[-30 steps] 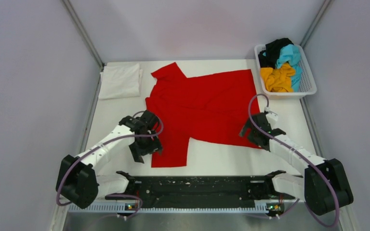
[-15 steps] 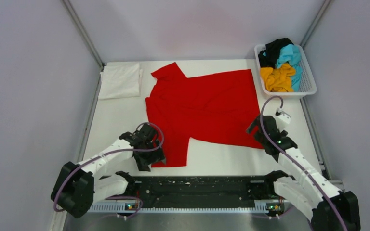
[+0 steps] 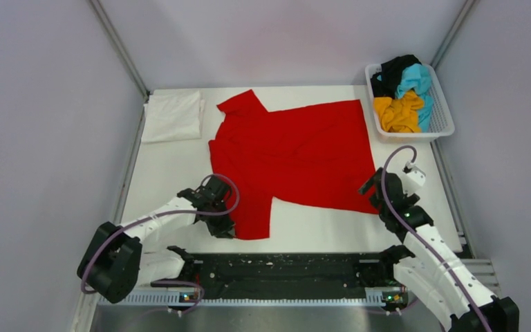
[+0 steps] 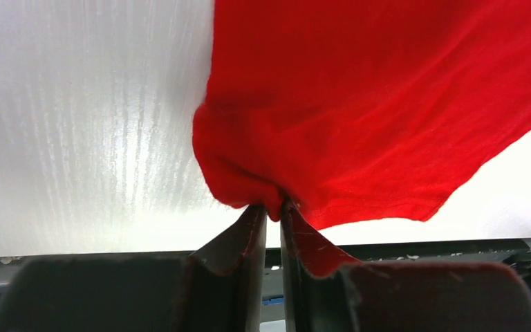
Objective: Fold and stack the t-shirts
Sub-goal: Grab the side of the flattened tshirt closest away from the robot with both arms
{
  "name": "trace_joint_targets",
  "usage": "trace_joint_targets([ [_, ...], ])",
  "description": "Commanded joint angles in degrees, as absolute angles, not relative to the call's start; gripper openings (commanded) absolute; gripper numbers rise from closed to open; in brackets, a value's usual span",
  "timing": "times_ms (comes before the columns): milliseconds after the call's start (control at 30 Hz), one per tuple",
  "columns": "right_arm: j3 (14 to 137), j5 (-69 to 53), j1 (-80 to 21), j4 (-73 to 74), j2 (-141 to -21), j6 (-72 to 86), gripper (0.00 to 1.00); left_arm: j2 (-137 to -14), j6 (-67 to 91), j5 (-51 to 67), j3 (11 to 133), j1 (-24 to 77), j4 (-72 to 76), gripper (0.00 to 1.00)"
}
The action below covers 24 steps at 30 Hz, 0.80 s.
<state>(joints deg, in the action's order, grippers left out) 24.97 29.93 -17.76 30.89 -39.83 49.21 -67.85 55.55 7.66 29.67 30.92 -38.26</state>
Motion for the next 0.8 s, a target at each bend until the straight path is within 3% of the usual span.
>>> trace_joint_targets([
  [0, 24.99, 31.13, -17.25, 30.34, -40.31, 49.22, 0.99, -72.34, 56.18, -2.48, 28.50, 31.25, -31.99, 0.15],
  [67, 24.81, 30.84, -17.30, 30.17, -40.93, 49.18, 0.99, -73.42, 56.24, -2.79, 28.43, 31.29, -30.82, 0.01],
  [100, 24.69, 30.64, -17.31, 30.07, -41.34, 49.13, 0.99, -73.81, 56.06, -2.51, 28.28, 31.31, -29.98, 0.00],
  [467, 21.53, 29.90, -17.29, 27.10, -48.02, 51.78, 0.98, -63.41, 54.71, 2.60, 22.57, 32.17, -28.12, 0.00],
  [767, 18.61, 28.54, -17.11, 19.48, -53.93, 51.68, 0.88, -55.82, 55.10, 0.69, 22.41, 32.32, -28.39, 0.00],
])
